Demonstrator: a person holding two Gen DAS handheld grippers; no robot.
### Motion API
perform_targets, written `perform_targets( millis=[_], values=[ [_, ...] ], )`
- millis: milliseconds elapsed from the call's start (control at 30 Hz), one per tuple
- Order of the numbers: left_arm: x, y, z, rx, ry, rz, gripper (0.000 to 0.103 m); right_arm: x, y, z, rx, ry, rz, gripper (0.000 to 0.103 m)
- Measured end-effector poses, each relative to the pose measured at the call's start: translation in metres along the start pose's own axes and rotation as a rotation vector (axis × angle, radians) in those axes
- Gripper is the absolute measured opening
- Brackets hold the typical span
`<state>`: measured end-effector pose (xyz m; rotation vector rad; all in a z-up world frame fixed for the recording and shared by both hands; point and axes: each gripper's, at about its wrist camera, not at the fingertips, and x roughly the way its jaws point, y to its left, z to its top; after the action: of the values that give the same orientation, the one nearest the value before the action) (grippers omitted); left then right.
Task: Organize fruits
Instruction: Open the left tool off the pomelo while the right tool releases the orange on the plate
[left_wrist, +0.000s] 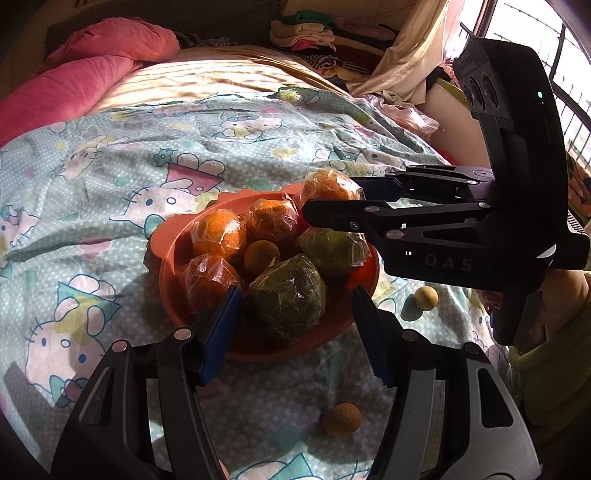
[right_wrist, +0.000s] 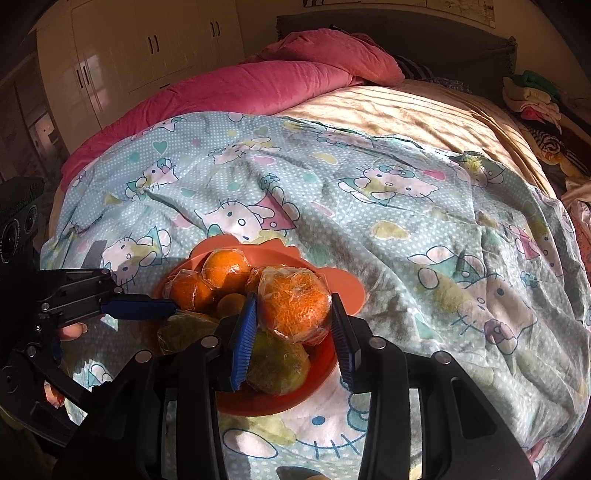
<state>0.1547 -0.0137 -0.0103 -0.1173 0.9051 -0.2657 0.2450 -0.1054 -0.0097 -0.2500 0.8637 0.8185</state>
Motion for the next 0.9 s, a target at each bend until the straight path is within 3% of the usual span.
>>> perform_targets(
  millis=[567,900],
  values=[
    [-0.0055,0.0006,-0.0009,-0.011,-0.005,-0.004,0.062,0.0077,0.001,0.003,-0.005,0.013,0.008,0.039],
    [-0.0068,0.0016,-0.0001,-0.011,-0.008,-0.006,0.067,0.007,0.0,0.0043,0.0,0.002,-0.004,0.048]
  ],
)
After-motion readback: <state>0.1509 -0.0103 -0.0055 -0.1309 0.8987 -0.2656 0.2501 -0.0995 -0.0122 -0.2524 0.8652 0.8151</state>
